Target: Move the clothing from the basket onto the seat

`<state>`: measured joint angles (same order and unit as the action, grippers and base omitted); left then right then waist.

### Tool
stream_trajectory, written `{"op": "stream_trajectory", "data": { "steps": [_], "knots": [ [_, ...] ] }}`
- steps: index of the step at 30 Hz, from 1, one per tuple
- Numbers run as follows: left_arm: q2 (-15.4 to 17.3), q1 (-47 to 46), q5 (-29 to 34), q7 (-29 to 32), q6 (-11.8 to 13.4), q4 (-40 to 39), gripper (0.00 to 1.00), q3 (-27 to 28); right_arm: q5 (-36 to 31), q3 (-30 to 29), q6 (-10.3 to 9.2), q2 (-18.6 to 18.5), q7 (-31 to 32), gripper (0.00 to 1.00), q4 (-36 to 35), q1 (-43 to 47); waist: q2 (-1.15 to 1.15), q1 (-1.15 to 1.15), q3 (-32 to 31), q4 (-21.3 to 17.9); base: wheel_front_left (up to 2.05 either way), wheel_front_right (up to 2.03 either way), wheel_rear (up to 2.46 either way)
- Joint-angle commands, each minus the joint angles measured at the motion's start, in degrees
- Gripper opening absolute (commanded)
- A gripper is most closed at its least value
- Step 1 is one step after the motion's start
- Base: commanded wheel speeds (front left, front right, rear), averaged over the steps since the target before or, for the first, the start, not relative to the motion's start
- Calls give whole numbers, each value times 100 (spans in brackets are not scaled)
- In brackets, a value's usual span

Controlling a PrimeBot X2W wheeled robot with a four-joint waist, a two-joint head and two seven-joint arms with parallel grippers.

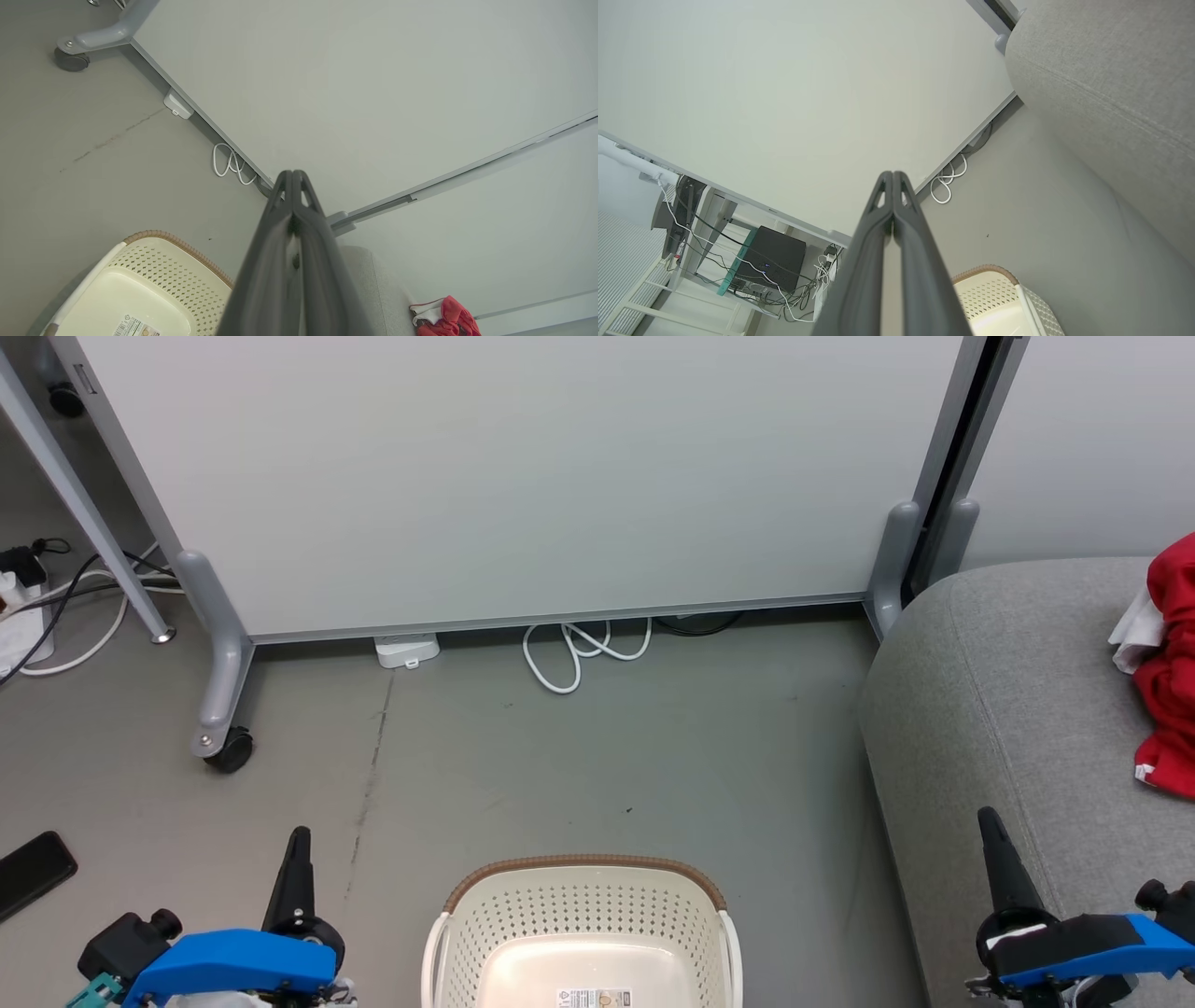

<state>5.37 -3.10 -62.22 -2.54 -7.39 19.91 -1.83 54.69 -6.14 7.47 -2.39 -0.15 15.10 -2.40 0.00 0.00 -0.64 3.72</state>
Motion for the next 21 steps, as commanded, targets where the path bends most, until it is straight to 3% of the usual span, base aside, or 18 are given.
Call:
{"op": "stream_trajectory", "data": {
  "steps": [1,21],
  "knots": [
    [14,-163,-141,37,-9,-97,0,75,183,-16,2,-43,37,0,-78,-143,0,0,2,-8,0,0,0],
    [-77,-233,-1109,334,-11,-271,0,334,1395,-26,3,-52,253,0,-95,-238,0,0,24,-107,0,0,0]
  ]
}}
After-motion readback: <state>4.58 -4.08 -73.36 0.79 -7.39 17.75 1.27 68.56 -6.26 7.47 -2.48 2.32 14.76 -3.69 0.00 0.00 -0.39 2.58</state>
